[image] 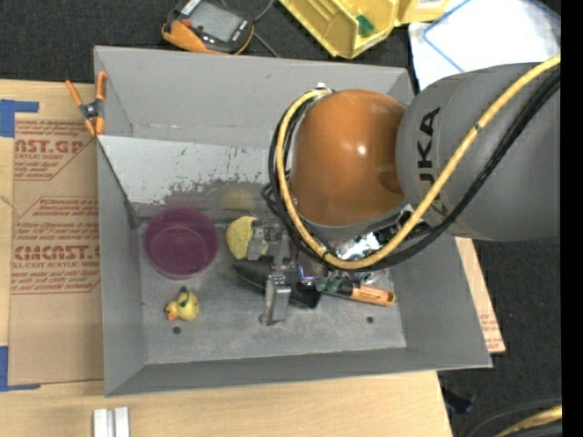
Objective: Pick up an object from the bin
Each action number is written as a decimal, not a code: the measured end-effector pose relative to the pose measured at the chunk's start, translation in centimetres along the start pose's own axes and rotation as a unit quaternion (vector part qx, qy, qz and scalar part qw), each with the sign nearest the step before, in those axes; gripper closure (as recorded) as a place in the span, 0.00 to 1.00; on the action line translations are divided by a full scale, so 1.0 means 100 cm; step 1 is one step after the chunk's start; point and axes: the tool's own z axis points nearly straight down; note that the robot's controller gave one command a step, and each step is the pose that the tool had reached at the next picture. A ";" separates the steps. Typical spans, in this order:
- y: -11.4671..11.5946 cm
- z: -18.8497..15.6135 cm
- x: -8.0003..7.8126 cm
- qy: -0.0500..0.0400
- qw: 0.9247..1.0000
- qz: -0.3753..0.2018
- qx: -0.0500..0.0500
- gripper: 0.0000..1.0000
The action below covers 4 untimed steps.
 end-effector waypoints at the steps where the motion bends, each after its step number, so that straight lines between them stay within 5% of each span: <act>1: -0.001 -0.003 -0.002 -0.004 1.000 0.001 -0.001 0.00; 2: -0.074 0.126 -0.046 -0.006 0.999 0.042 -0.001 0.00; 3: -0.087 0.087 -0.066 -0.008 0.999 0.039 -0.003 0.00; 4: -0.084 0.156 -0.049 -0.001 0.999 0.049 -0.001 0.00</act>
Offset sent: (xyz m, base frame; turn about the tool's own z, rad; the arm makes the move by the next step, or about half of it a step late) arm 0.0528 -0.0917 -0.1560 0.1054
